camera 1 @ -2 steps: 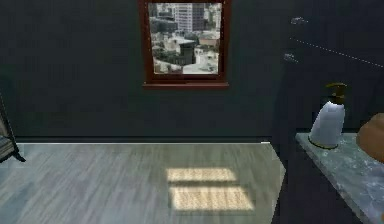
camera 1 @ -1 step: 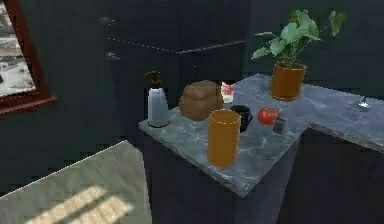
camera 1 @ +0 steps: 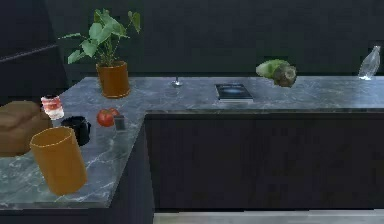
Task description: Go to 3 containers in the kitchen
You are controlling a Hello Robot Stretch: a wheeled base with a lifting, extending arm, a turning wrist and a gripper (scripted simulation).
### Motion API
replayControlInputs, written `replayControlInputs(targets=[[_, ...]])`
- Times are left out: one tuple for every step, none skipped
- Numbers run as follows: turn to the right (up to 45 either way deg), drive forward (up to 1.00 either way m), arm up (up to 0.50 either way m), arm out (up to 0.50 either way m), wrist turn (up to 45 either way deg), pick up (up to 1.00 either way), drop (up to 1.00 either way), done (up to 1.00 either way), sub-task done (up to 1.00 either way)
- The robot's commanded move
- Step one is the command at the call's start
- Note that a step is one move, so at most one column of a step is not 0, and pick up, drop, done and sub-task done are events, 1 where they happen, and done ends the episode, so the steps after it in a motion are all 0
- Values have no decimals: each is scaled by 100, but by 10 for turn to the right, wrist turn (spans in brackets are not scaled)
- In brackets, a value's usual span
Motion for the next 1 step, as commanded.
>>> replayControlInputs(targets=[[90, 0, 0, 0, 0, 0, 0, 0, 0]])
